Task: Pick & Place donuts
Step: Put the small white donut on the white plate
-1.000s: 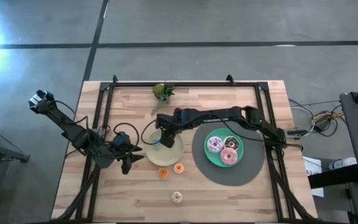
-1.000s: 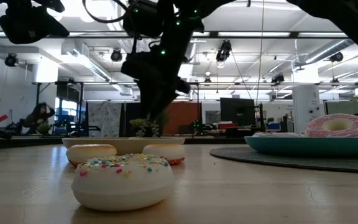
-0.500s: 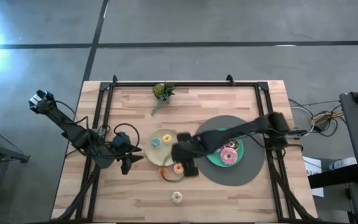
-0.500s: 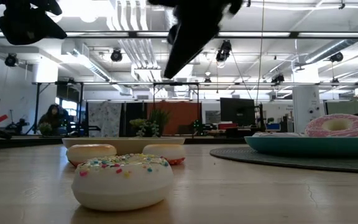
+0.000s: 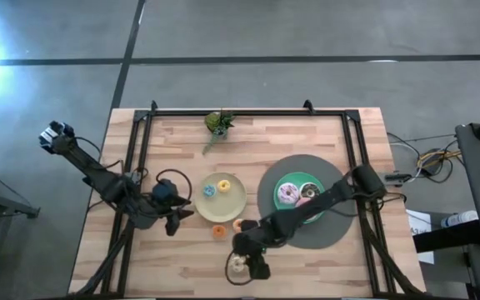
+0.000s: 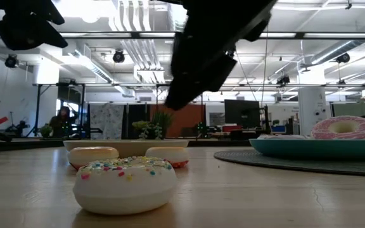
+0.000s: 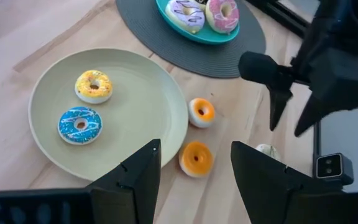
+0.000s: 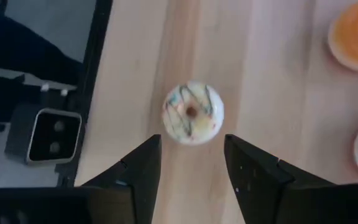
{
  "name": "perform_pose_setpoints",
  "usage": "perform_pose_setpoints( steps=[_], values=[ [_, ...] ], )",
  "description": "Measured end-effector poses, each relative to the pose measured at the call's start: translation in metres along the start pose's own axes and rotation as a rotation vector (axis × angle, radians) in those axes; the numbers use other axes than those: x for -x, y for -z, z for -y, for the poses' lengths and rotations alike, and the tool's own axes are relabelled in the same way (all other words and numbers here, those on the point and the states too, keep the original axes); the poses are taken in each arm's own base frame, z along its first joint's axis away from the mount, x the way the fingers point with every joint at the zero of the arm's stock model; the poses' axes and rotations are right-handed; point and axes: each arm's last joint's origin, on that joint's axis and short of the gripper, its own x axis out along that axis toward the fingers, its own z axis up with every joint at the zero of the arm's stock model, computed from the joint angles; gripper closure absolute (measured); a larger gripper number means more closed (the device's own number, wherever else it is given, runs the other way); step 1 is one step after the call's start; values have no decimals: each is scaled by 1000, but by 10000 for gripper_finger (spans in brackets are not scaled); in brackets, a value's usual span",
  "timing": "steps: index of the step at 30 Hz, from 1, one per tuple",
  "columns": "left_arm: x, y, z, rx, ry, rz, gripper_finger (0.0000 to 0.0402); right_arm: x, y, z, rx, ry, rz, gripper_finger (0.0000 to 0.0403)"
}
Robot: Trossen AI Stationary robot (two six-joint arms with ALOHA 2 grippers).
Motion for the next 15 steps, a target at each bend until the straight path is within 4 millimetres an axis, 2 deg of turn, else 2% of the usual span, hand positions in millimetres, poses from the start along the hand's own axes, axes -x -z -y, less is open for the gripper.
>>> perform_pose_setpoints(
  steps=[7,15],
  values=[
    [-5,3,1,-5,-17,-16,232,-21,-2,-8,2,12,-1,238],
    [-6,4,2,-4,-17,-22,232,-26,2,-14,27,140,52,241]
  ],
)
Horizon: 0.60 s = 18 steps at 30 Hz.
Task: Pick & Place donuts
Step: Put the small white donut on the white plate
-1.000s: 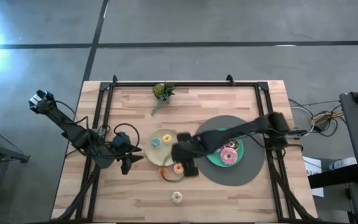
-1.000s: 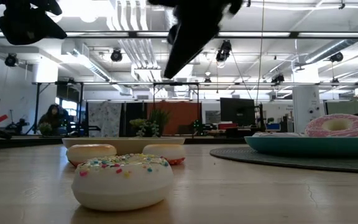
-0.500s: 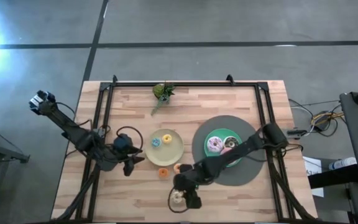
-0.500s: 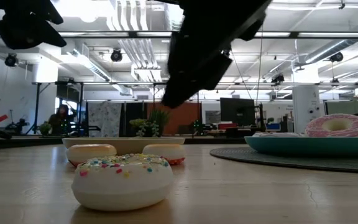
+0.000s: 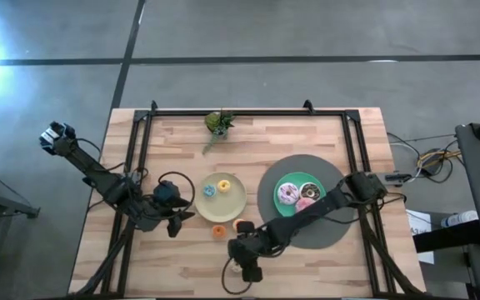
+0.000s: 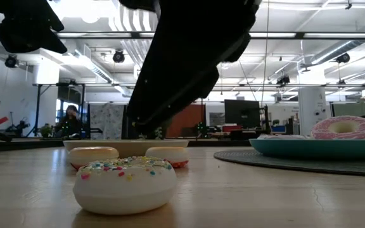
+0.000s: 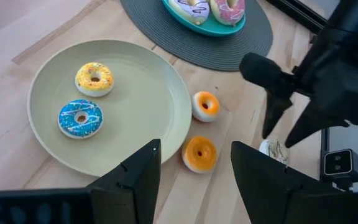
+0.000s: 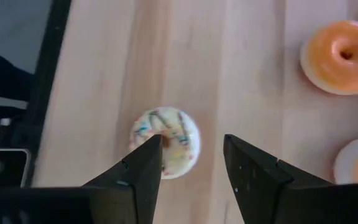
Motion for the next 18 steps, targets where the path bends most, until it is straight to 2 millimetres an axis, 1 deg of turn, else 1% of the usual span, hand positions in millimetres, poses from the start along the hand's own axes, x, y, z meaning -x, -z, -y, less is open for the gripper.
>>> perform_pose_setpoints(
  steps=[8,14,18],
  values=[
    [0,0,0,-11,0,0,232,-3,1,-2,5,-8,0,238],
    [0,0,0,-12,1,-3,232,-19,4,-3,7,-41,16,238],
    [0,0,0,-13,3,-7,232,-20,3,-2,-1,-32,19,242]
  ],
)
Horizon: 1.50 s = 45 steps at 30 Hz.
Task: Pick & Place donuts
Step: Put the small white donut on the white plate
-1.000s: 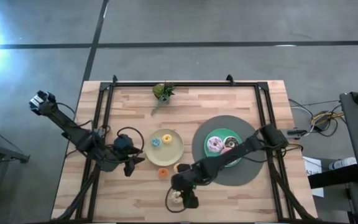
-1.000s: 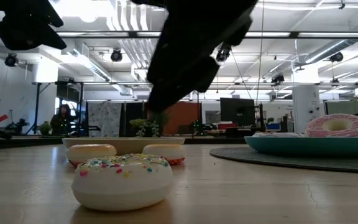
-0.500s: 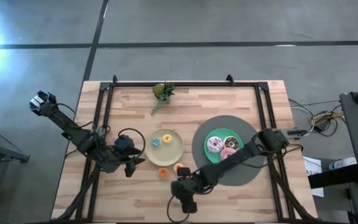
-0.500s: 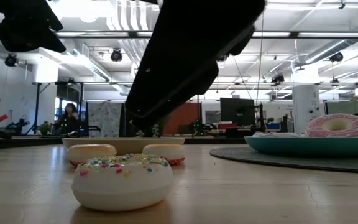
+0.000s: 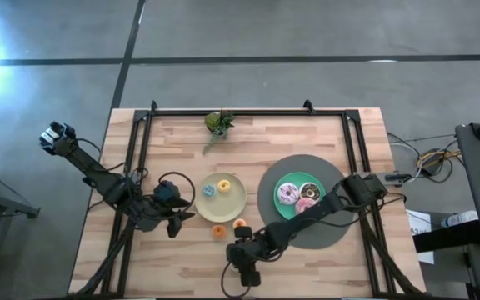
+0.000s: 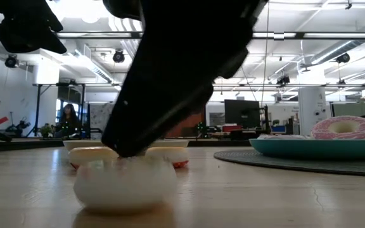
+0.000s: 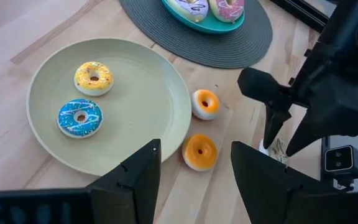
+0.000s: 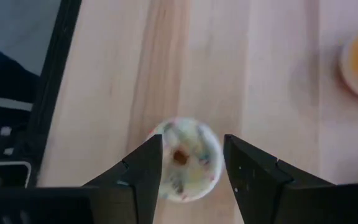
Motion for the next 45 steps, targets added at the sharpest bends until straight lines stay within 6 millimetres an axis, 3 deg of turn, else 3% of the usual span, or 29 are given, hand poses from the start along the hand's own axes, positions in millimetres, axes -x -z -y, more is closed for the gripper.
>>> perform_pose_setpoints(
  steps=[10,25,30,35,40,45],
  values=[
    [0,0,0,-3,2,-2,232,6,-2,0,8,28,-17,246],
    [0,0,0,-2,1,-1,232,-12,8,5,5,42,-55,253],
    [0,0,0,-1,1,0,232,-12,8,6,-14,46,-59,278],
    [0,0,0,-1,0,1,232,-10,7,11,-54,50,-79,332],
    [0,0,0,3,1,1,232,8,-1,27,-125,87,-103,386],
    [0,0,0,3,0,1,232,54,-28,52,-141,230,14,383]
  ],
)
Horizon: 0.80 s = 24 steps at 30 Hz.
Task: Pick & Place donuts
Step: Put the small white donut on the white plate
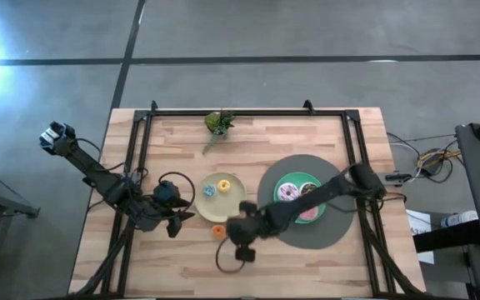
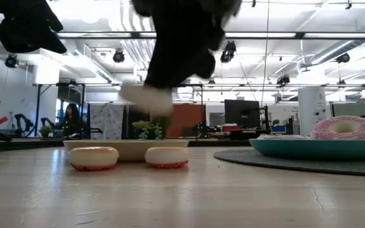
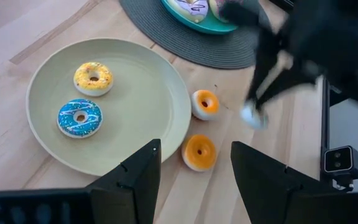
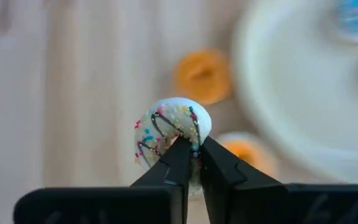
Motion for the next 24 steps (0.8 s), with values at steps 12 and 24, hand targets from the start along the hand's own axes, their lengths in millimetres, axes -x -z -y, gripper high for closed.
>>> perform_pose_setpoints(
  steps=[12,24],
  values=[
    [0,0,0,-2,-6,10,232,-24,-28,119,-194,184,-49,381],
    [0,-1,-1,-9,-29,49,232,-27,-23,123,-112,149,-81,299]
  ],
)
